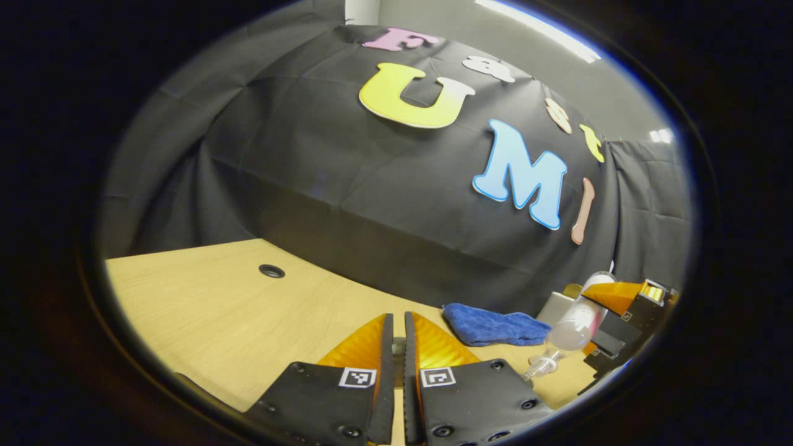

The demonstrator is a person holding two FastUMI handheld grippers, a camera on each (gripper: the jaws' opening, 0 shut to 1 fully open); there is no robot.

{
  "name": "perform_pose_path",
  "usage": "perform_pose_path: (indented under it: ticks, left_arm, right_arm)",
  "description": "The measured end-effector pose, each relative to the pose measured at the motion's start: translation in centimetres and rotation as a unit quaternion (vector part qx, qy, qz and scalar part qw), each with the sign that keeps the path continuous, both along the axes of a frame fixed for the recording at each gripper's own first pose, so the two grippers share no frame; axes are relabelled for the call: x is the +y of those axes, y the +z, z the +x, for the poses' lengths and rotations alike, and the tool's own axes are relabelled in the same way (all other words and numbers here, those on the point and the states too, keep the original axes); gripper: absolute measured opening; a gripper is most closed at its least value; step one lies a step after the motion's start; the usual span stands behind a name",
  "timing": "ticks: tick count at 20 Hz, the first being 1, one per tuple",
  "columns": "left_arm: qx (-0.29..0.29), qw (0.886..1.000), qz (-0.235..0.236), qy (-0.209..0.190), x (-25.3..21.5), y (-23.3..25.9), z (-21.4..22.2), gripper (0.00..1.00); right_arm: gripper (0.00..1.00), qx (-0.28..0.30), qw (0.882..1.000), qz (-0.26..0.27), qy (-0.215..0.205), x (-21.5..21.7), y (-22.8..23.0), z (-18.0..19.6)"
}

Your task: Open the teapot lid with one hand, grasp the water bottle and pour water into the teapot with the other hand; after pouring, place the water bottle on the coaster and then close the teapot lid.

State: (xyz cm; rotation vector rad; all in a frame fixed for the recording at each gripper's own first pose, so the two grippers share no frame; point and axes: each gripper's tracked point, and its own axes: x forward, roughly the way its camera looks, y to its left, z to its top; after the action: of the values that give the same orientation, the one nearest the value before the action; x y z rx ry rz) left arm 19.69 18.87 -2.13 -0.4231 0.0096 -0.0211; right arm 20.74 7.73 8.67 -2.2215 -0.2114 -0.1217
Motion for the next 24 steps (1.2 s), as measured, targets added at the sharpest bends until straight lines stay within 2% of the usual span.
perform_pose_path:
  ticks: [10,12,14,17,20,22,24]
  left_arm:
    - [0.009,1.0,0.009,-0.002,-0.5,-0.3,0.3,0.13]
    - [0.009,1.0,0.009,-0.004,-0.7,-0.4,0.2,0.12]
    - [0.008,1.0,0.007,-0.007,-0.7,-0.3,0.3,0.14]
    - [0.005,1.0,0.013,-0.008,-0.9,-0.3,0.2,0.14]
    - [0.003,1.0,0.019,-0.011,-1.2,-0.1,0.1,0.14]
    - [-0.002,1.0,0.028,-0.013,-1.7,0.0,0.0,0.12]
    - [-0.001,0.999,0.04,-0.015,-2.2,-0.1,0.1,0.12]
  right_arm:
    - [0.75,-0.003,1.0,0.001,0.007,-0.2,-0.3,0.6]
    - [0.75,0.014,0.999,0.032,0.0,-0.7,-1.1,0.7]
    - [0.75,0.039,0.995,0.089,-0.008,-1.6,-2.4,0.9]
    - [0.75,0.075,0.979,0.19,-0.013,-2.6,-4.2,0.7]
    - [0.75,0.106,0.954,0.28,-0.022,-3.2,-5.0,0.8]
    - [0.75,0.12,0.933,0.339,-0.024,-3.4,-5.3,1.0]
    - [0.75,0.144,0.902,0.407,-0.028,-3.8,-6.1,1.0]
